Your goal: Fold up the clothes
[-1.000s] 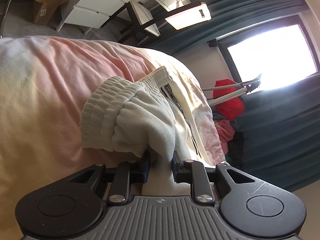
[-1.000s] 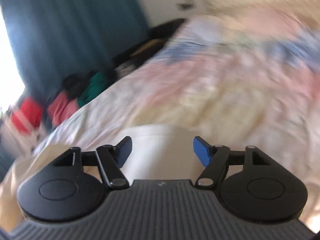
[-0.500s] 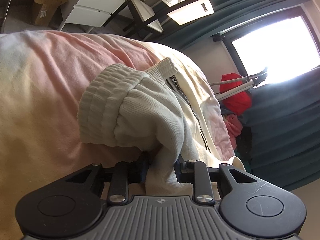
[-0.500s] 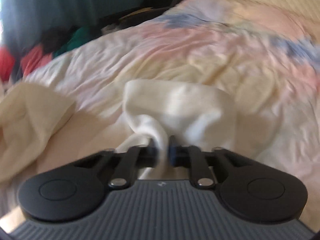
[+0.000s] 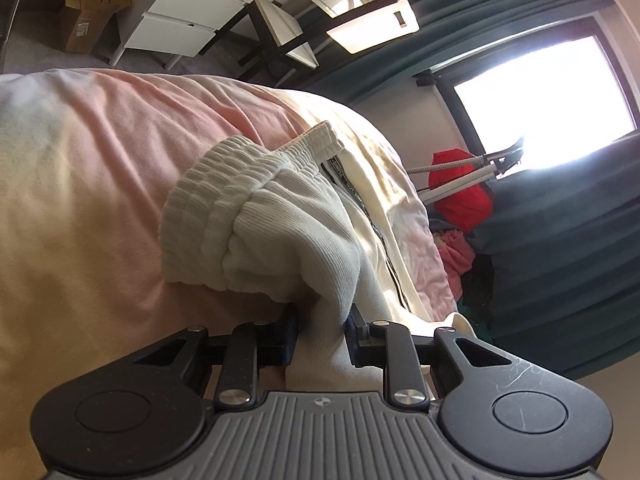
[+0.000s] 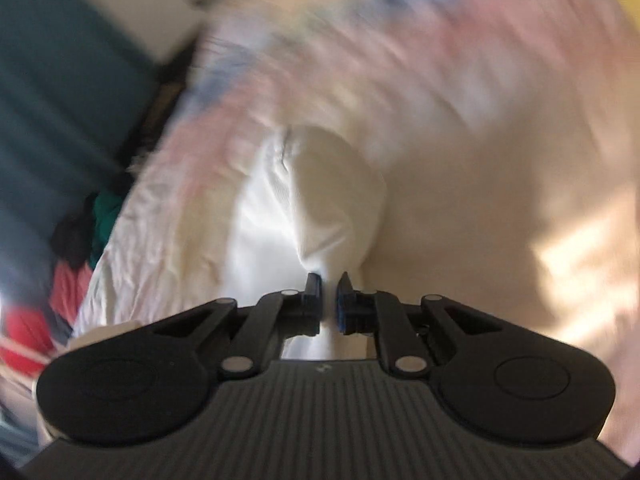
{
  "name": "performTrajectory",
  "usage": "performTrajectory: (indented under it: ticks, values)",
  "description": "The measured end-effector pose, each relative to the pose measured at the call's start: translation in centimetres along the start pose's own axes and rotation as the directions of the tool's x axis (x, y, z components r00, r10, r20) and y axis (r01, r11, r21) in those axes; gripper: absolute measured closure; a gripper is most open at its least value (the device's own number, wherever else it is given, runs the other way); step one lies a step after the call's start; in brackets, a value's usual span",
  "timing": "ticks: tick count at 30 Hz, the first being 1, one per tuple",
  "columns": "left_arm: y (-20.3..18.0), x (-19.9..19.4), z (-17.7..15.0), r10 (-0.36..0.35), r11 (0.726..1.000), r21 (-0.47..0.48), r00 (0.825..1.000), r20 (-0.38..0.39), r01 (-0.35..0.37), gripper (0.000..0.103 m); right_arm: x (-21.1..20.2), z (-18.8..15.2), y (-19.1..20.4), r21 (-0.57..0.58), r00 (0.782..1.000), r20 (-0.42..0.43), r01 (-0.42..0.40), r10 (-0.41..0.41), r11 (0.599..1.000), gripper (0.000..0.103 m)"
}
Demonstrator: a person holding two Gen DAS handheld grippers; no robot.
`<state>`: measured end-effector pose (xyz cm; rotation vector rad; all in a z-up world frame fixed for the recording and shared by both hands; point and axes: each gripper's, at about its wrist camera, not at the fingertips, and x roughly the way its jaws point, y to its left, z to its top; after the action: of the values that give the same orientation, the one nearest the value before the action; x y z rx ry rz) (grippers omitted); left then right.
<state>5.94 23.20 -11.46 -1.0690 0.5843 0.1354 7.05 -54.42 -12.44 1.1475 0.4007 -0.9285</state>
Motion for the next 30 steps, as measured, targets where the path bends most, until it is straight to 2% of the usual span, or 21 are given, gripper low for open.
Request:
performTrajectory:
  ticks: [2,3,4,10,12,13,14,15,17,20,22,24,25,26,28,30]
  values:
    - [0.0,-0.1,0.0,0.002,1.0,-0.008,1.0,-0.002,-0.002,0.078,1.1,0.5,-3.9,0.181,0.995,-0.089,-0.016,0.032,0.983,0.091]
    - [0.0,-0.1,0.0,0.003,1.0,-0.01,1.0,-0.004,-0.003,0.078,1.3,0.7,-5.6,0.272,0.992,-0.101,-0.05,0.08,0.961,0.091]
    - [0.0,-0.1,0.0,0.004,1.0,-0.012,1.0,-0.005,-0.004,0.078,1.4,0.9,-6.4,0.309,0.988,-0.103,-0.08,0.117,0.948,0.092]
    - [0.0,-0.3,0.0,0.006,1.0,-0.026,1.0,-0.007,-0.006,0.078,0.6,1.6,-5.3,0.198,0.988,-0.026,-0.145,0.153,0.969,0.091]
    - [0.0,-0.2,0.0,0.01,1.0,-0.024,1.0,-0.006,-0.01,0.078,1.0,1.6,-5.0,0.178,0.991,-0.034,-0.124,0.132,0.976,0.088]
    - [0.0,-0.2,0.0,0.014,1.0,-0.023,1.0,-0.006,-0.014,0.077,1.3,1.6,-4.9,0.168,0.992,-0.039,-0.108,0.116,0.98,0.082]
    - [0.0,-0.1,0.0,0.018,1.0,-0.023,1.0,-0.005,-0.019,0.076,1.5,1.6,-4.8,0.157,0.994,-0.045,-0.092,0.101,0.983,0.071]
    - [0.0,0.0,0.0,0.022,0.999,-0.025,1.0,-0.005,-0.022,0.076,1.7,1.8,-5.2,0.154,0.994,-0.045,-0.088,0.096,0.984,0.066]
    - [0.0,0.3,-0.1,0.022,0.999,-0.029,1.0,-0.008,-0.023,0.076,2.3,2.2,-5.5,0.158,0.992,-0.035,-0.114,0.121,0.981,0.064]
    - [-0.1,0.8,-0.2,0.031,1.0,-0.005,0.999,-0.012,-0.031,0.076,3.5,3.2,-4.5,0.092,0.994,-0.03,-0.106,0.109,0.99,0.06]
    - [-0.1,0.9,-0.1,0.022,1.0,0.001,1.0,-0.005,-0.022,0.082,4.1,3.8,-3.7,0.081,0.995,-0.03,-0.094,0.097,0.992,0.06]
    - [-0.1,0.9,0.1,0.005,1.0,0.0,1.0,0.009,-0.005,0.09,4.0,4.1,-1.8,0.018,0.996,-0.016,-0.083,0.083,0.996,0.067]
    - [-0.1,0.9,0.3,-0.003,1.0,0.0,1.0,0.016,0.003,0.092,4.0,4.2,-0.7,-0.013,0.997,-0.008,-0.076,0.076,0.997,0.088]
    - [-0.1,0.8,0.5,-0.013,1.0,-0.002,0.999,0.029,0.013,0.093,3.7,4.1,1.1,-0.092,0.997,0.009,-0.069,0.07,0.993,0.094]
    - [-0.1,0.7,1.1,-0.038,0.999,-0.013,0.998,0.057,0.039,0.094,3.0,3.7,5.0,-0.214,0.996,0.038,-0.074,0.084,0.974,0.095]
    - [0.0,0.7,1.8,-0.072,0.996,-0.038,0.995,0.073,0.075,0.094,1.9,3.8,9.1,-0.25,0.987,0.015,-0.154,0.162,0.956,0.096]
